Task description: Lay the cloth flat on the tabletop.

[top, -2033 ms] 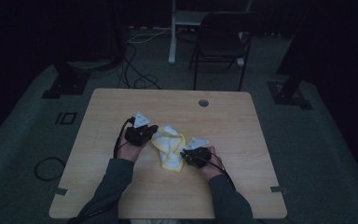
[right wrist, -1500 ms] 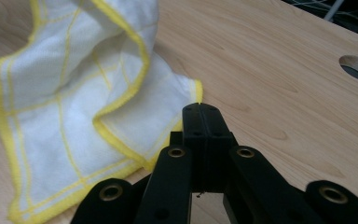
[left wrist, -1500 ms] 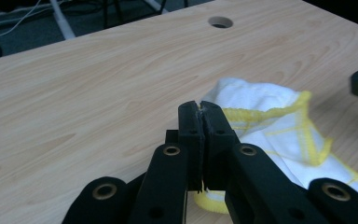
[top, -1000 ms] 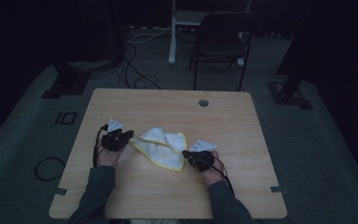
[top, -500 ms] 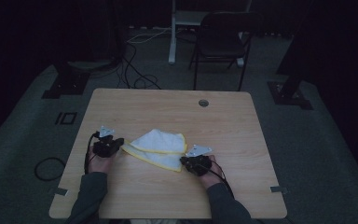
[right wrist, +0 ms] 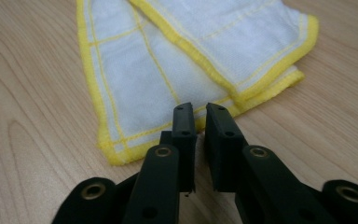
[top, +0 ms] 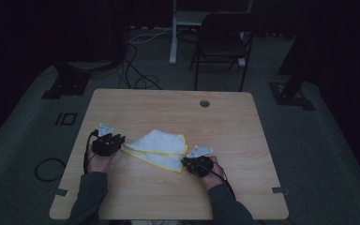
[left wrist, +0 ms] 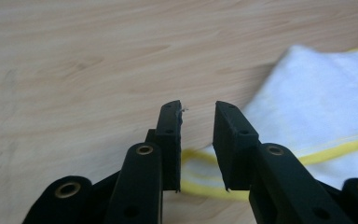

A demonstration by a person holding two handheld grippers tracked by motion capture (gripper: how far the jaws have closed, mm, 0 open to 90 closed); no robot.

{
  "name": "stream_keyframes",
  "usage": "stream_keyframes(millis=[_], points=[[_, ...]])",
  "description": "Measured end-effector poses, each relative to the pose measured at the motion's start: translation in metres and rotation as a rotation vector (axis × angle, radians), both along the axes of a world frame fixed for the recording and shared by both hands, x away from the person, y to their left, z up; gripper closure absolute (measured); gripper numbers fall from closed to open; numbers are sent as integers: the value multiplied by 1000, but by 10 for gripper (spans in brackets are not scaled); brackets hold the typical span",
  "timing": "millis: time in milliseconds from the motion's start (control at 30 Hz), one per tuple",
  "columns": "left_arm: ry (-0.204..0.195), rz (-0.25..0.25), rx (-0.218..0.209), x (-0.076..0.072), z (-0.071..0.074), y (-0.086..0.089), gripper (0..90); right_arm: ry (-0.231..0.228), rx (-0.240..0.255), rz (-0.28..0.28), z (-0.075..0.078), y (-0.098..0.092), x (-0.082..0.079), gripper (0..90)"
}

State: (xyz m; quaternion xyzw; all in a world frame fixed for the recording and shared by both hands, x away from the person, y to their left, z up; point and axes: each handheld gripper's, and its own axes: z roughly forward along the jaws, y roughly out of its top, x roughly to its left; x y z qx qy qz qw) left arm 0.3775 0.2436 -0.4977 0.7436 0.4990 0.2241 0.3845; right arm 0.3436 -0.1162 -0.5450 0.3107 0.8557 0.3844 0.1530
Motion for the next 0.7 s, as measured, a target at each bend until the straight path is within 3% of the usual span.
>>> stream_keyframes(millis=[33, 200, 233, 267, 433, 533, 633, 700], points=[[0, 0, 0, 0, 0, 0, 715, -4, 5, -3, 1, 0, -1, 811], [-34, -121, 30, -2, 6, -35, 690, -24, 39, -30, 6, 0, -7, 712], [-34, -121, 30, -2, 6, -35, 688, -24, 39, -30, 6, 0, -7, 712], [-40, -156, 31, -2, 7, -48, 689, -29, 52, -31, 6, 2, -12, 701], [-43, -214, 41, 0, 6, -72, 691, -29, 40, -6, 5, 10, -18, 657], [-45, -284, 61, 1, 4, -96, 689, -37, -10, -1, -1, 19, -24, 621], [-46, -316, 71, 1, 3, -108, 673, -35, -6, -15, -1, 19, -25, 610], [-45, -367, 94, 1, 0, -127, 664, -26, 8, -22, -2, 18, -25, 618]])
